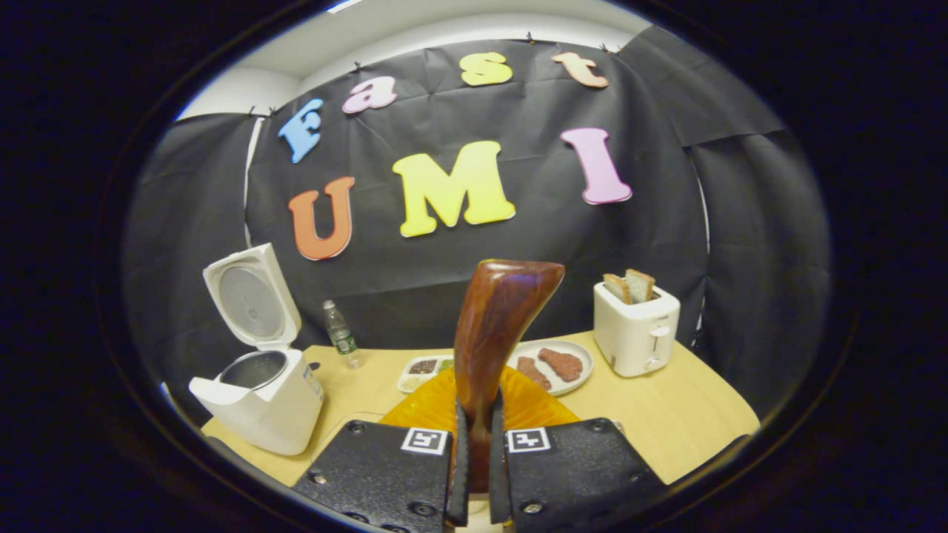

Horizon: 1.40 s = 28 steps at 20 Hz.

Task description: Close the left gripper, press the button to open the rice cooker; take a wooden spoon from the chopstick holder with the right hand, scoop a spoonful of rice and pour it into the rice cooker, then put the wooden spoon back into the chopstick holder.

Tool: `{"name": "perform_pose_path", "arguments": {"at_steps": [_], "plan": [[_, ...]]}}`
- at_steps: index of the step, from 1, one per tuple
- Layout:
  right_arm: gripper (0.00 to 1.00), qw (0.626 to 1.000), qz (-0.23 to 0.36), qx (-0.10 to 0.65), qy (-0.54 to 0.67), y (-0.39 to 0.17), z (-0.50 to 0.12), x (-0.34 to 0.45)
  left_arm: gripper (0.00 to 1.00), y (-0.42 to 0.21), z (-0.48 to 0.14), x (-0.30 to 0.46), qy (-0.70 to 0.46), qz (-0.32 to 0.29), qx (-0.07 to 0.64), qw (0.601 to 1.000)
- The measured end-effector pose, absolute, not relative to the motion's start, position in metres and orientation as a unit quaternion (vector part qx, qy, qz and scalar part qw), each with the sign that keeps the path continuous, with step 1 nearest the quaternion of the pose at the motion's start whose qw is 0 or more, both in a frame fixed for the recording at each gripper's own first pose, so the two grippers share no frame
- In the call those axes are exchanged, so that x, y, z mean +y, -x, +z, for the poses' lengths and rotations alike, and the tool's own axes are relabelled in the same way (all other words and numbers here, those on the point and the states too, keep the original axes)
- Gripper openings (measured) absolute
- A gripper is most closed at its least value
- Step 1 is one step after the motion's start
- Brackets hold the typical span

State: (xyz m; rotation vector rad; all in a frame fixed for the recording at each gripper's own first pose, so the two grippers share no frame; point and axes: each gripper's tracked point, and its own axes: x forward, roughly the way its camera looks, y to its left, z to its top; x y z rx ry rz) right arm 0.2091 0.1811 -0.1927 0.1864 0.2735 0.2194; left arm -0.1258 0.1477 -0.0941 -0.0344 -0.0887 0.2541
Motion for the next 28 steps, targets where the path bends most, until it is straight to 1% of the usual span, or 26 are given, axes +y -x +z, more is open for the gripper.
{"name": "perform_pose_path", "arguments": {"at_steps": [3,7,12,13,14,15,16,17,18,19,20,23,28], "plan": [[0.16,0.979,0.117,0.143,-0.091,-0.212,-0.208,0.209,0.95,0.121,-0.102,0.149,0.022,0.127,-0.038,0.991],[0.16,0.976,0.116,0.173,-0.068,-0.214,-0.25,0.237,0.95,0.122,-0.108,0.159,0.026,0.138,-0.037,0.989],[0.16,0.973,0.076,0.216,-0.039,-0.224,-0.308,0.242,0.96,0.117,-0.122,0.165,0.037,0.138,-0.024,0.989],[0.15,0.97,0.075,0.229,-0.039,-0.223,-0.319,0.247,0.96,0.117,-0.126,0.164,0.037,0.135,-0.02,0.99],[0.16,0.965,0.085,0.242,-0.045,-0.219,-0.33,0.257,0.95,0.115,-0.128,0.165,0.038,0.134,-0.017,0.99],[0.16,0.965,0.099,0.236,-0.056,-0.213,-0.326,0.268,0.85,0.115,-0.129,0.165,0.038,0.134,-0.016,0.99],[0.16,0.963,0.106,0.239,-0.058,-0.211,-0.328,0.276,0.94,0.115,-0.131,0.165,0.036,0.134,-0.014,0.99],[0.16,0.962,0.109,0.241,-0.061,-0.209,-0.327,0.282,0.94,0.114,-0.131,0.167,0.035,0.135,-0.014,0.99],[0.15,0.961,0.114,0.245,-0.065,-0.205,-0.329,0.291,0.84,0.114,-0.132,0.166,0.035,0.135,-0.013,0.99],[0.15,0.959,0.121,0.247,-0.068,-0.203,-0.329,0.299,0.84,0.114,-0.131,0.166,0.035,0.135,-0.012,0.99],[0.15,0.958,0.122,0.25,-0.07,-0.202,-0.329,0.305,0.94,0.115,-0.131,0.164,0.035,0.133,-0.012,0.99],[0.16,0.957,0.131,0.248,-0.072,-0.196,-0.328,0.317,0.94,0.114,-0.133,0.162,0.032,0.127,-0.012,0.991],[0.16,0.941,0.175,0.269,-0.111,-0.189,-0.33,0.33,0.94,0.113,-0.137,0.164,0.041,0.125,-0.008,0.991]]}}
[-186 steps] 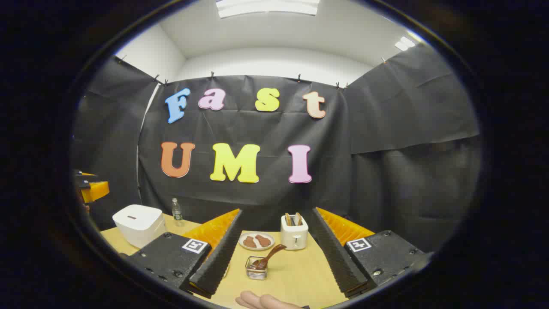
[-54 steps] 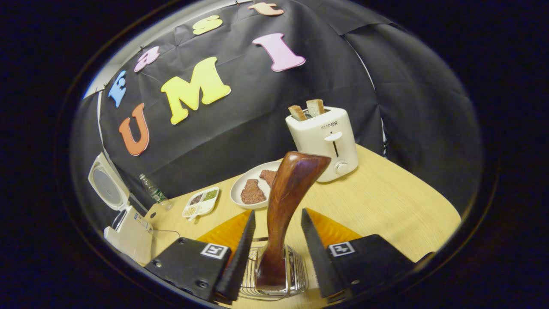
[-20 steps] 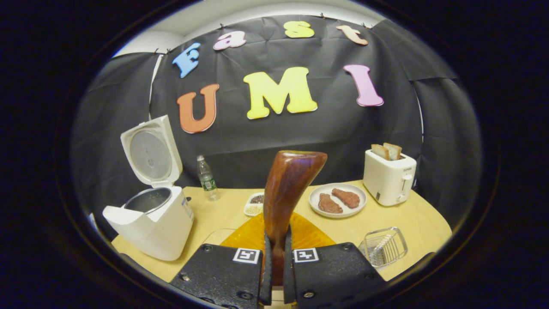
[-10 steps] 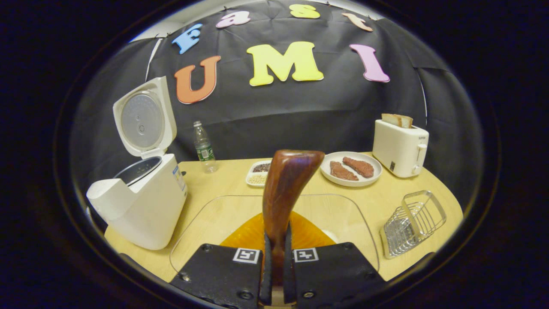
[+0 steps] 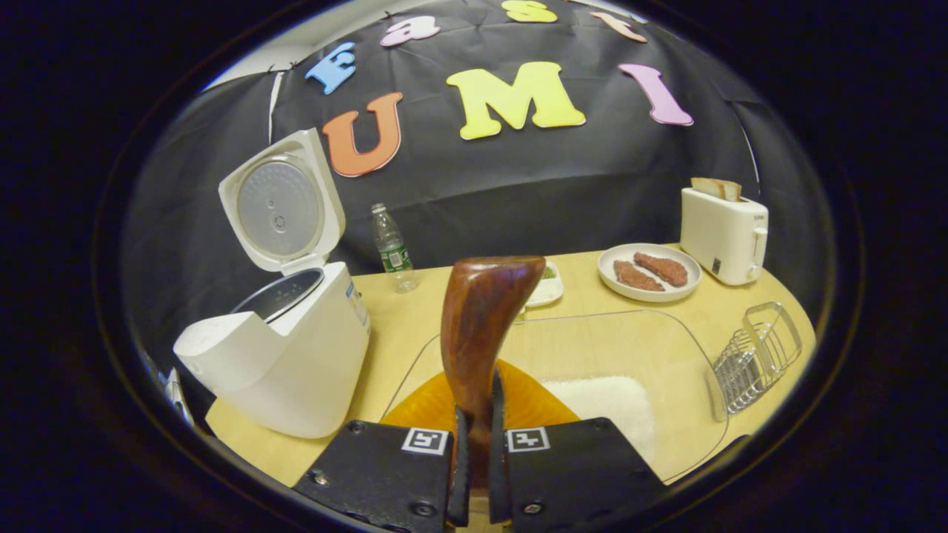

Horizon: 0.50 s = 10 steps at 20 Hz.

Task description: Close the left gripper, press the button to open the rice cooker; take a wooden spoon from the chopstick holder with the right hand, scoop a spoonful of rice and pour it into the rice cooker, then put the wooden spoon back into the chopstick holder.

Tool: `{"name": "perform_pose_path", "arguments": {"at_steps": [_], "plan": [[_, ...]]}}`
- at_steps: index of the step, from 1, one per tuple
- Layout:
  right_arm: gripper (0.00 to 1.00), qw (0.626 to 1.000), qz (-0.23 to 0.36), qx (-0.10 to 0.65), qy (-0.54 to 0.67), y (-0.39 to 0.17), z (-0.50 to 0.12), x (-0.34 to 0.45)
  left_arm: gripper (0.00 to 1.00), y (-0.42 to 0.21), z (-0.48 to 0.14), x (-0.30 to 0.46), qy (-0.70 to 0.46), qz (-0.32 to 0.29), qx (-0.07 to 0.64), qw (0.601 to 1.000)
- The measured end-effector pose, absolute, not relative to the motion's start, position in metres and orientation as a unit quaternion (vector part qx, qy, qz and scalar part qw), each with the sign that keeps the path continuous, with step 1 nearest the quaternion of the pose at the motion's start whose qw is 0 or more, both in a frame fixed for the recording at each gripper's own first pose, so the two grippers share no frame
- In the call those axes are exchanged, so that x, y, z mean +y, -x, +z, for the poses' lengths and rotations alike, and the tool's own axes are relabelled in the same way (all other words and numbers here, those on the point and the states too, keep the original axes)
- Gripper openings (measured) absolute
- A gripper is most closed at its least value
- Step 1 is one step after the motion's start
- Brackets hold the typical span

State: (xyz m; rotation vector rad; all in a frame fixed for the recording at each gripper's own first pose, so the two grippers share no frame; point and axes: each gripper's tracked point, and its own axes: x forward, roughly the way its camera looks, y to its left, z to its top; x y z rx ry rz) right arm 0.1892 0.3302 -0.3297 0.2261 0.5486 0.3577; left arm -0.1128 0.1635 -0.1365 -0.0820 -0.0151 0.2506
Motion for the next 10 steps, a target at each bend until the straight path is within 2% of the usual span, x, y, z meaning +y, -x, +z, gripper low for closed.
{"name": "perform_pose_path", "arguments": {"at_steps": [4,7,10], "plan": [[0.14,0.915,0.173,0.291,-0.22,-0.194,-0.333,0.317,0.94,0.11,-0.14,0.16,0.056,0.117,-0.005,0.992],[0.15,0.903,0.188,0.258,-0.287,-0.198,-0.311,0.316,0.94,0.11,-0.143,0.16,0.05,0.115,0.0,0.992],[0.16,0.895,0.188,0.265,-0.305,-0.195,-0.31,0.315,0.94,0.11,-0.141,0.157,0.042,0.115,-0.001,0.993]]}}
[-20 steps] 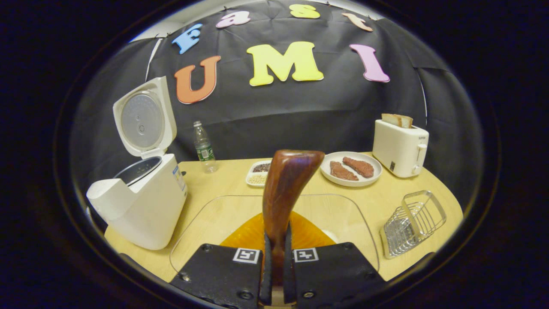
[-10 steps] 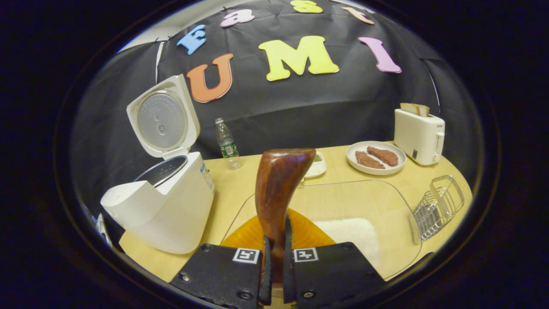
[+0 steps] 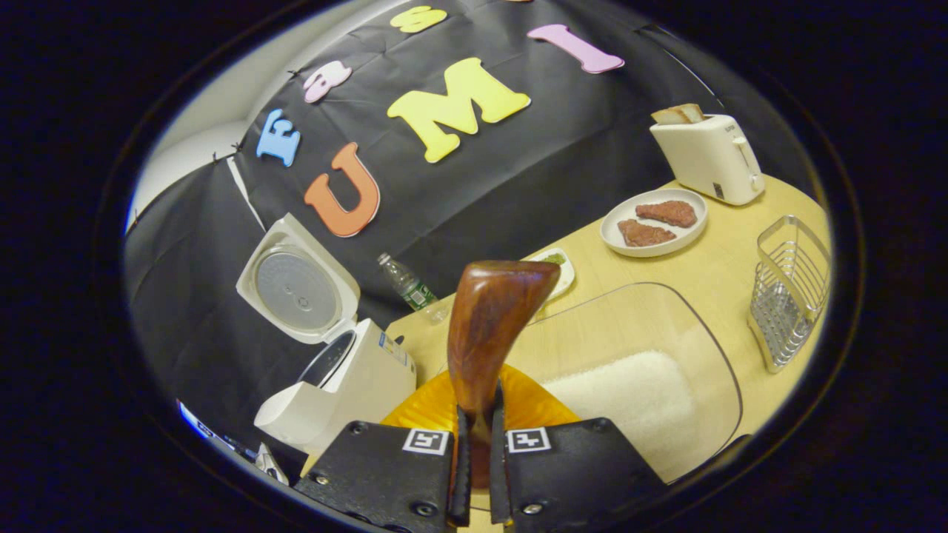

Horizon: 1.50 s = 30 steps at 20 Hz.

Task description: Close the left gripper, press the button to open the rice cooker; take a wooden spoon from the chopstick holder with the right hand, scoop a spoonful of rice and pour it into the rice cooker, then put the wooden spoon back into the chopstick holder.

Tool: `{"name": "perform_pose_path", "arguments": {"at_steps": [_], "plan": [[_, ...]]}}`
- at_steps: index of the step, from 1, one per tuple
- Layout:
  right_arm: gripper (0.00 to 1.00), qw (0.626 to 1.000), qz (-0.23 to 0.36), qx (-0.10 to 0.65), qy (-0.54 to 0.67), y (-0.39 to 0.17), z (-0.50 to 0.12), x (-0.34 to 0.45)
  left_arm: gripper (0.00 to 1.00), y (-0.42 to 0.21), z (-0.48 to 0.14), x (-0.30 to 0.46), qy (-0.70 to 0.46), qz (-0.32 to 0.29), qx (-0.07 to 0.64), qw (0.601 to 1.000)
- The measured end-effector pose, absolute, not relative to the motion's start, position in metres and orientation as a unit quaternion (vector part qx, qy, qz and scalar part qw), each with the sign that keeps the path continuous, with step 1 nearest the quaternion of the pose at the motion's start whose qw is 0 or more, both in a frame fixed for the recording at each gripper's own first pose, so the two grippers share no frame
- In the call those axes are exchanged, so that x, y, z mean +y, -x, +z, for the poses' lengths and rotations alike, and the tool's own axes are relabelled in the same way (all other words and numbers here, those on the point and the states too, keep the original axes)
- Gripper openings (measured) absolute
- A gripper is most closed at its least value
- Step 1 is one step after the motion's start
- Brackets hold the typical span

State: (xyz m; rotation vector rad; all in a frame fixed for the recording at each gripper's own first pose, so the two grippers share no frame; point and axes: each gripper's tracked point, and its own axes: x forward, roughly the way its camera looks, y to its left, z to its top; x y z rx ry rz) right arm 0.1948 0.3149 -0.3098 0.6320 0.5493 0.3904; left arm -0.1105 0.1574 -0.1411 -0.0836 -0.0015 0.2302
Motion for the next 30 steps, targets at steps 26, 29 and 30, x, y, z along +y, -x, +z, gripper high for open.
{"name": "perform_pose_path", "arguments": {"at_steps": [26,29,30], "plan": [[0.14,0.654,0.197,0.167,-0.711,-0.182,-0.195,0.178,0.94,0.116,-0.11,0.143,0.002,0.109,-0.016,0.994],[0.14,0.672,0.198,0.162,-0.695,-0.185,-0.182,0.181,0.94,0.118,-0.107,0.145,0.005,0.11,-0.015,0.994],[0.14,0.677,0.199,0.162,-0.69,-0.186,-0.177,0.183,0.94,0.119,-0.106,0.146,0.006,0.11,-0.016,0.994]]}}
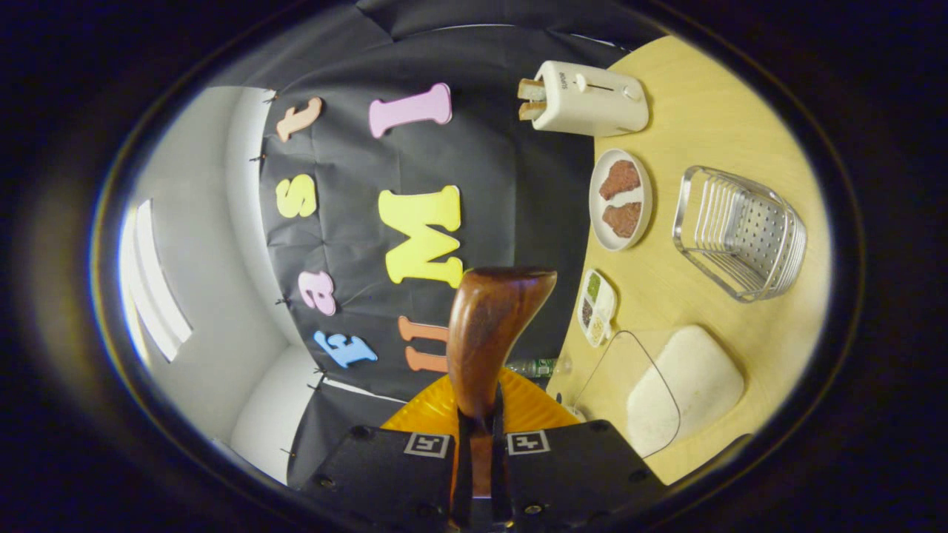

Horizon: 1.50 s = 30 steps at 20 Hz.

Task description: Close the left gripper, press the button to open the rice cooker; take a wooden spoon from the chopstick holder with the right hand, scoop a spoonful of rice and pour it into the rice cooker, then put the wooden spoon back into the chopstick holder.

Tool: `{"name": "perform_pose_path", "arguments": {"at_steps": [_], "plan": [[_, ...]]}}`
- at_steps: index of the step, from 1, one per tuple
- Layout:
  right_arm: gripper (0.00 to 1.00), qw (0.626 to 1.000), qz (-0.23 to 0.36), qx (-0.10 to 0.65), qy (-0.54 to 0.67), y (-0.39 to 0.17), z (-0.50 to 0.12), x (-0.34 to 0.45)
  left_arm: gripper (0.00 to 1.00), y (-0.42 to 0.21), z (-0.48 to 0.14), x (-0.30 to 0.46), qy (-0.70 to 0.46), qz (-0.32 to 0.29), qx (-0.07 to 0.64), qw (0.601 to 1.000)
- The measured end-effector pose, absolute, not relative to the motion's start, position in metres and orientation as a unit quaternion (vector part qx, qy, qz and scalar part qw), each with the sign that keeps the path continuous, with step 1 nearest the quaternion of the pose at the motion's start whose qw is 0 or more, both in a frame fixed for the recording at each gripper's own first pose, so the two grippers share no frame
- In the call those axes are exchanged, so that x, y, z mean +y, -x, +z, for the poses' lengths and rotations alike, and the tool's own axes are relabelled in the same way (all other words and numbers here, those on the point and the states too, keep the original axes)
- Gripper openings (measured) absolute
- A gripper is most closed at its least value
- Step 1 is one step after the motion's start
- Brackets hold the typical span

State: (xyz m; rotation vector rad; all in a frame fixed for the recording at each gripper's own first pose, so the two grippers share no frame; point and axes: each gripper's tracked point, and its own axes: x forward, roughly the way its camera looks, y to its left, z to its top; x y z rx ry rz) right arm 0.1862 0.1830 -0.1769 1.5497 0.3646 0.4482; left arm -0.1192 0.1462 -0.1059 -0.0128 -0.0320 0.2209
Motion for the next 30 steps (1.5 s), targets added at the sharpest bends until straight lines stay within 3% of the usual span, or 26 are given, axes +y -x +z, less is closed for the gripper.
{"name": "perform_pose_path", "arguments": {"at_steps": [11,15,24,27,28,29,30], "plan": [[0.15,0.688,0.254,0.183,-0.655,-0.225,-0.106,0.3,0.94,0.125,-0.076,0.173,-0.004,0.113,-0.043,0.993],[0.14,0.708,0.276,0.201,-0.619,-0.239,-0.092,0.363,0.94,0.127,-0.083,0.179,-0.007,0.108,-0.043,0.993],[0.15,0.77,0.329,0.222,-0.499,-0.254,-0.102,0.5,0.94,0.122,-0.114,0.189,0.021,0.112,-0.013,0.993],[0.14,0.814,0.333,0.209,-0.428,-0.263,-0.114,0.529,0.94,0.127,-0.121,0.189,0.023,0.117,0.001,0.993],[0.15,0.831,0.338,0.2,-0.394,-0.262,-0.117,0.54,0.84,0.129,-0.122,0.189,0.019,0.117,0.002,0.993],[0.15,0.848,0.342,0.194,-0.356,-0.264,-0.121,0.548,0.94,0.133,-0.122,0.187,0.015,0.115,0.003,0.993],[0.15,0.861,0.342,0.187,-0.328,-0.266,-0.126,0.557,0.94,0.134,-0.121,0.184,0.009,0.114,0.002,0.993]]}}
